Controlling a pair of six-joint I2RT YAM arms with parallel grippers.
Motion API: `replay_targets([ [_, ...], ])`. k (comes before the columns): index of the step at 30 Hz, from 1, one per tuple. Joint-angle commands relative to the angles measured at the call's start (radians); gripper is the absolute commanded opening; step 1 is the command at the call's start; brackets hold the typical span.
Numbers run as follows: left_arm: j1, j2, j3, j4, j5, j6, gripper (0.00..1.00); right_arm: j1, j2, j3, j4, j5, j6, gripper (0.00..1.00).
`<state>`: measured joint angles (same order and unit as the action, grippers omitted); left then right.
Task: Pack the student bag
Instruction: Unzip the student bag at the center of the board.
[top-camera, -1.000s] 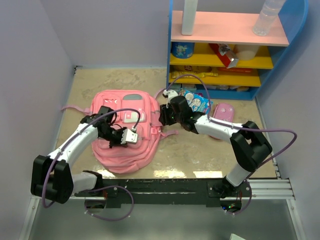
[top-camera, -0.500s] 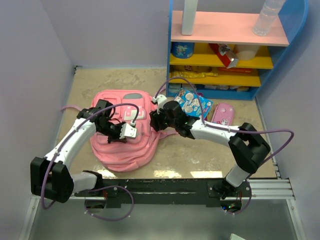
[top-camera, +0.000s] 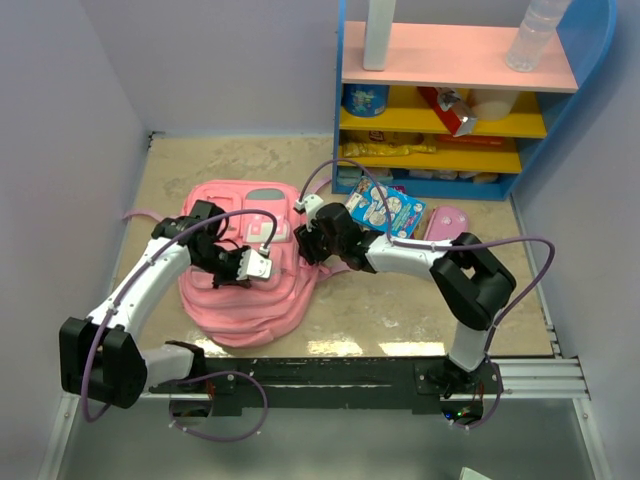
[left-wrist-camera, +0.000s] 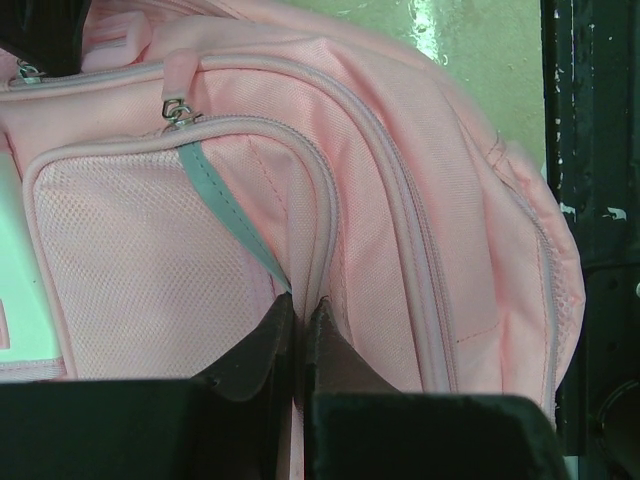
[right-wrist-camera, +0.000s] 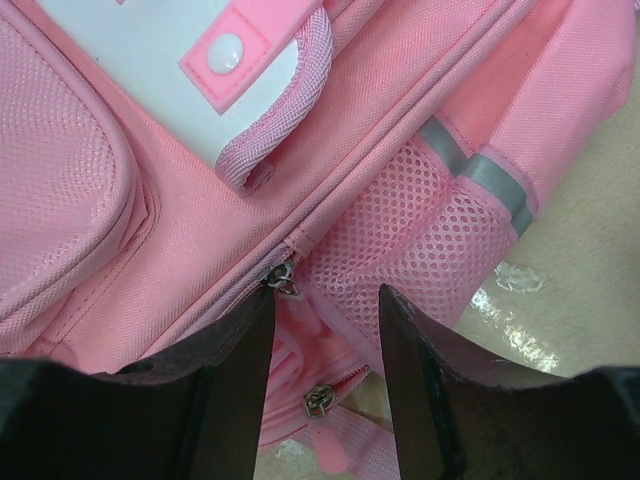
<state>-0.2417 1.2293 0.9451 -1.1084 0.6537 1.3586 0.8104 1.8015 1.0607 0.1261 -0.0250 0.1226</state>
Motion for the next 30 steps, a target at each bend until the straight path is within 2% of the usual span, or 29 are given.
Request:
replay_targets([
  [1,0.012,-0.039,0.043,-0.028,0.058,0.037,0.0,-0.001,0.018,0.047,0.021,-0.007,-0.012,0.49],
  [10,0.016,-0.041,0.058,-0.013,0.066,0.036,0.0,0.001,0.012,0.018,0.076,-0.145,-0.026,0.4],
  [18,0.016,-0.022,0.075,-0.001,0.081,0.027,0.0,0.012,0.032,0.012,0.115,-0.185,-0.021,0.42],
  [21,0.015,-0.024,0.081,-0.001,0.08,0.025,0.0,0.012,0.05,0.015,0.11,-0.181,-0.009,0.36],
  [22,0.016,-0.025,0.083,0.001,0.08,0.022,0.0,0.012,0.047,0.012,0.11,-0.173,-0.008,0.28],
  [27,0.016,-0.033,0.083,0.024,0.077,0.002,0.0,0.012,-0.005,-0.013,0.089,-0.135,-0.012,0.07],
  [28,0.016,-0.033,0.083,0.03,0.078,-0.007,0.0,0.012,-0.014,-0.013,0.084,-0.13,-0.012,0.0],
  [30,0.016,-0.031,0.078,0.048,0.077,-0.018,0.0,0.01,-0.047,-0.007,0.07,-0.119,-0.008,0.0],
])
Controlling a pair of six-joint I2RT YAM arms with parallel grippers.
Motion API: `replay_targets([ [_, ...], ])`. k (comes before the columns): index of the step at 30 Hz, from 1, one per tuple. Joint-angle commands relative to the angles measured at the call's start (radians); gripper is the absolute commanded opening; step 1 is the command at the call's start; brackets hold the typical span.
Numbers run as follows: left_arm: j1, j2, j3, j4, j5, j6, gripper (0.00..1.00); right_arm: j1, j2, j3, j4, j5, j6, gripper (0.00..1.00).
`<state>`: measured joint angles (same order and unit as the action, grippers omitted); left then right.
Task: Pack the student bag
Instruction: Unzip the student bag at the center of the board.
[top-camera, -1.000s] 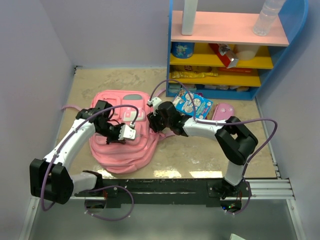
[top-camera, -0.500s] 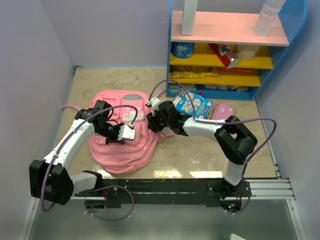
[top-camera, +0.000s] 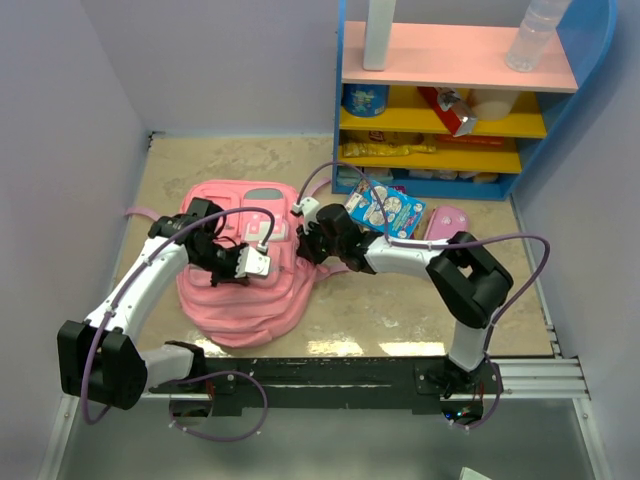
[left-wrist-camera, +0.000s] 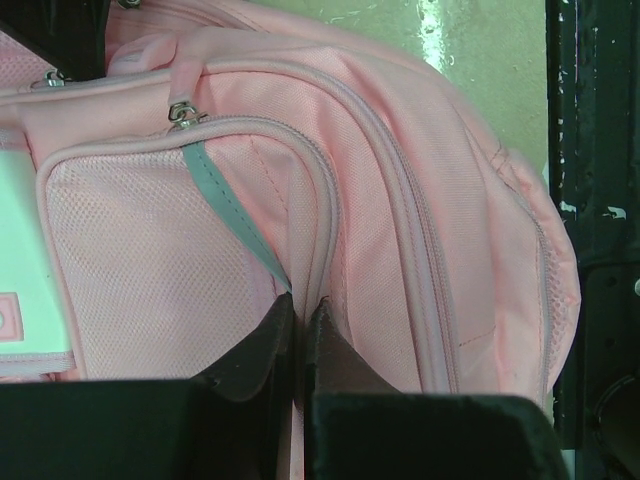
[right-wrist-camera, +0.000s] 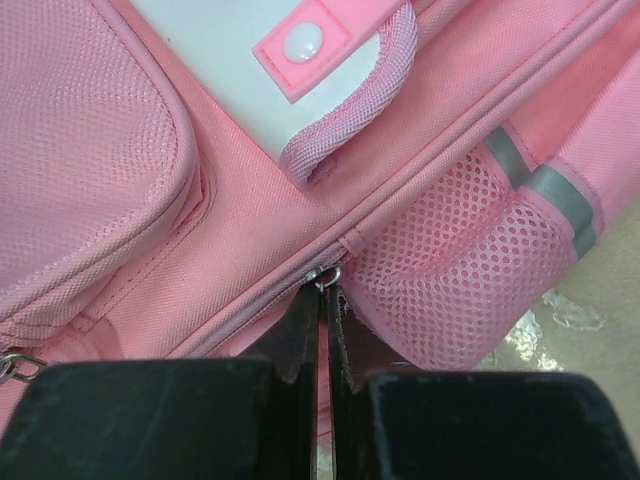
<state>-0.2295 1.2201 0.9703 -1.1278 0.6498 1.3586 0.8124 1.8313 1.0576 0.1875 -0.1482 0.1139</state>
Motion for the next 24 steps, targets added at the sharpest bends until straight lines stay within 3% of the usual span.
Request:
replay_targets([
  [1,0.002,-0.021,0.051,0.077,0.079,-0.024,0.0,0.01,-0.087,0.001,0.001,0.012,0.001,0.0],
  [8,0.004,-0.016,0.018,0.148,0.039,-0.082,0.0,0.021,-0.193,0.028,-0.092,0.024,0.0,0.0],
  [24,0.025,0.025,0.059,0.348,0.033,-0.338,0.0,0.191,-0.405,-0.211,-0.14,0.119,0.113,0.0],
])
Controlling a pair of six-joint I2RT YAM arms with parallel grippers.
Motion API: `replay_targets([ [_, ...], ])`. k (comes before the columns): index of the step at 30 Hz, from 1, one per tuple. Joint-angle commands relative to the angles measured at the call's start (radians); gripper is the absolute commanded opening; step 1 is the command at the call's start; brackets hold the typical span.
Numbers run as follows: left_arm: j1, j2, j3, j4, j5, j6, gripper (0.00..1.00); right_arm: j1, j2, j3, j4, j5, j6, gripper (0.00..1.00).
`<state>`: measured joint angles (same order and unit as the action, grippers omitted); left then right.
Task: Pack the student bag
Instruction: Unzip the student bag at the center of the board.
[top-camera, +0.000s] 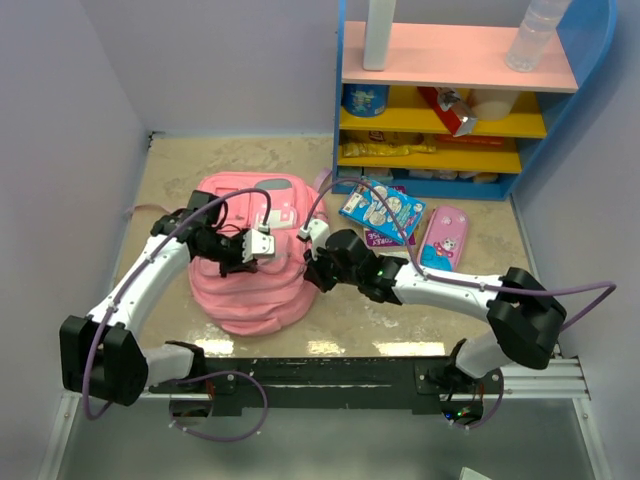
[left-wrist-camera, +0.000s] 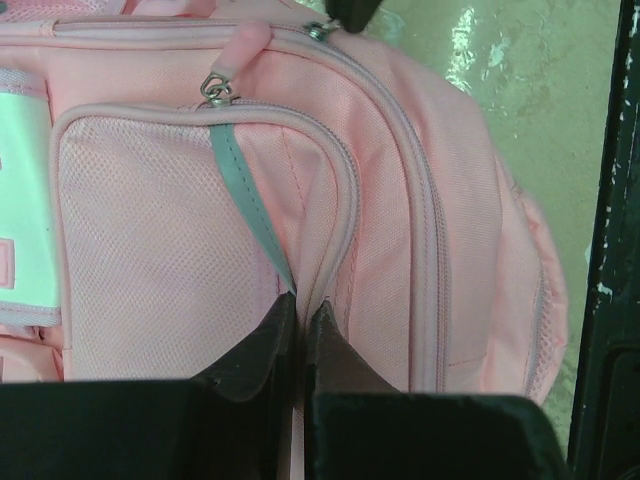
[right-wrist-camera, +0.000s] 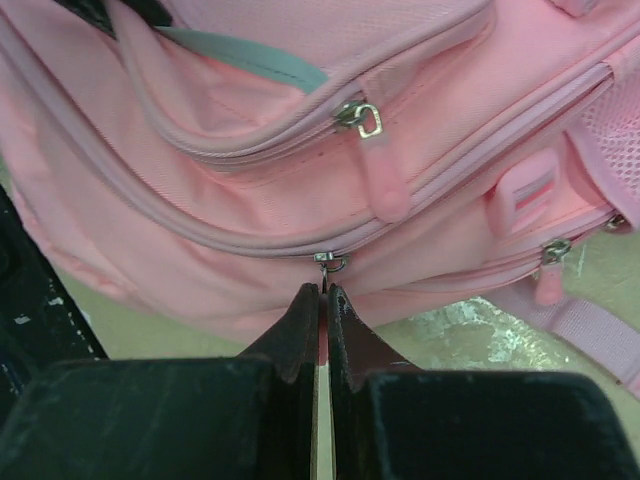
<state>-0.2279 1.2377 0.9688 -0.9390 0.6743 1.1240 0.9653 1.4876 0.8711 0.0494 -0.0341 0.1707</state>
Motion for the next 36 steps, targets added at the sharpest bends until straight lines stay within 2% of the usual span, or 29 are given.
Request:
replay_targets([
  [1,0.024,0.011,0.064,0.17,0.013,-0.121,0.0,0.044,-0.067,-0.026,-0.003,0.011,0.062,0.0],
  [9,0.01,0.084,0.131,0.319,0.038,-0.396,0.0,0.17,-0.056,-0.029,0.063,0.08,0.154,0.0],
  [15,-0.037,0.164,0.205,0.404,-0.056,-0.617,0.0,0.268,0.016,0.037,0.101,0.186,0.173,0.0],
  [19,-0.06,0.215,0.255,0.44,-0.128,-0.742,0.0,0.296,0.082,0.091,0.087,0.301,0.184,0.0],
  [22,-0.057,0.201,0.26,0.506,-0.189,-0.834,0.0,0.306,0.129,0.13,0.09,0.322,0.184,0.0],
  [25,-0.03,0.14,0.209,0.601,-0.252,-0.924,0.0,0.314,0.186,0.213,0.081,0.306,0.158,0.0],
  [29,0.01,0.091,0.18,0.609,-0.318,-0.984,0.0,0.332,0.278,0.337,0.083,0.269,0.122,0.0],
  [36,0.012,0.08,0.16,0.628,-0.315,-1.082,0.0,0.38,0.365,0.428,0.079,0.221,0.089,0.0],
])
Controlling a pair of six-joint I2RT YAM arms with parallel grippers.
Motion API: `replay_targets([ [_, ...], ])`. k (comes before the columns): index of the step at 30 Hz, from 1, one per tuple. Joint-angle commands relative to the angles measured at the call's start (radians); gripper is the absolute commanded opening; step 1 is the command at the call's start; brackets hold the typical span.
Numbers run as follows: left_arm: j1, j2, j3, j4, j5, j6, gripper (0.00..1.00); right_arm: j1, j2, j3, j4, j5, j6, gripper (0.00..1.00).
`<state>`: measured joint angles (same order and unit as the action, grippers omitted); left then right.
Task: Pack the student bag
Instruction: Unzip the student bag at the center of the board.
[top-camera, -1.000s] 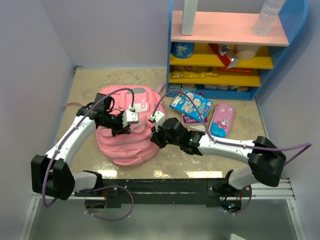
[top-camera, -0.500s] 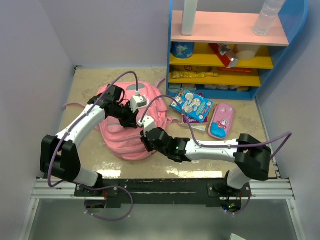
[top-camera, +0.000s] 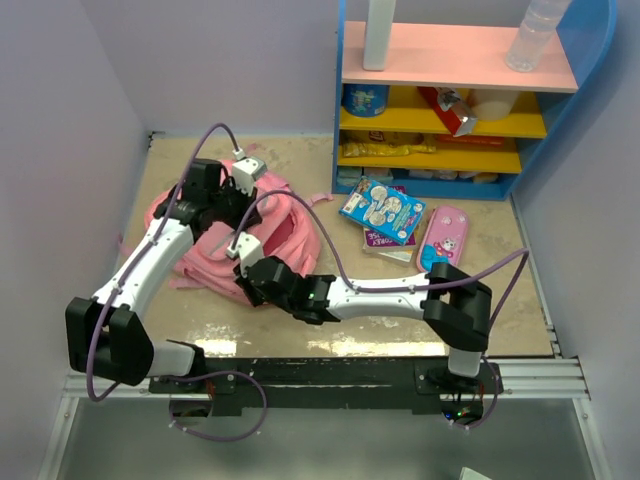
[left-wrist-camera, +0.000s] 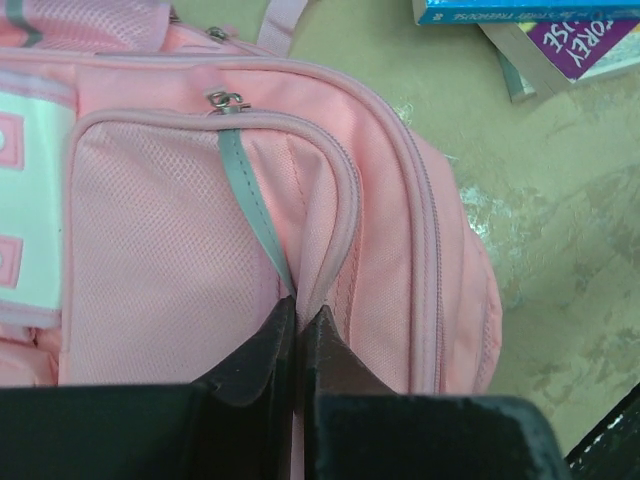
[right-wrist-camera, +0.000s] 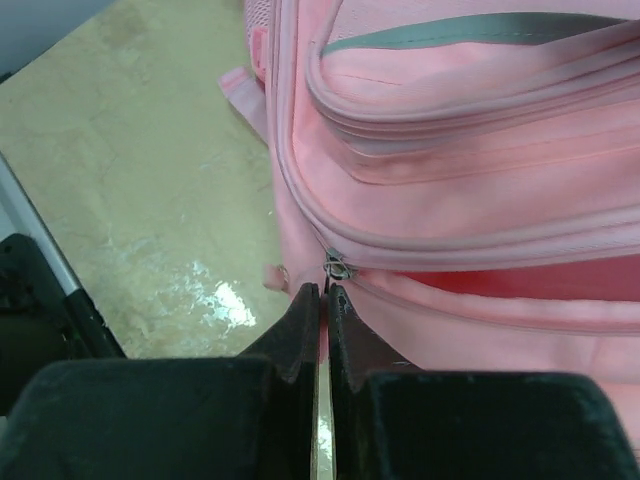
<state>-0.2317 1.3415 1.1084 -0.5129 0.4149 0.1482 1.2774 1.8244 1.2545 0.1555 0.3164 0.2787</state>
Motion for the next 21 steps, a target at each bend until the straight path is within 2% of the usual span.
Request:
replay_targets([
  [1,0.017,-0.019,0.024,0.209,-0.051,-0.114,0.0,0.072,0.036,0.048,-0.027,-0.131,-0.025,0.0],
  [10,0.017,0.03,0.045,0.263,-0.012,-0.248,0.0,0.105,0.139,0.126,0.004,-0.143,-0.062,0.0],
  [17,0.017,0.039,0.053,0.292,0.033,-0.309,0.0,0.108,0.26,0.311,0.003,-0.143,-0.101,0.0],
  [21,0.015,0.048,0.073,0.281,0.05,-0.294,0.0,0.108,0.311,0.387,-0.039,-0.129,-0.113,0.0],
])
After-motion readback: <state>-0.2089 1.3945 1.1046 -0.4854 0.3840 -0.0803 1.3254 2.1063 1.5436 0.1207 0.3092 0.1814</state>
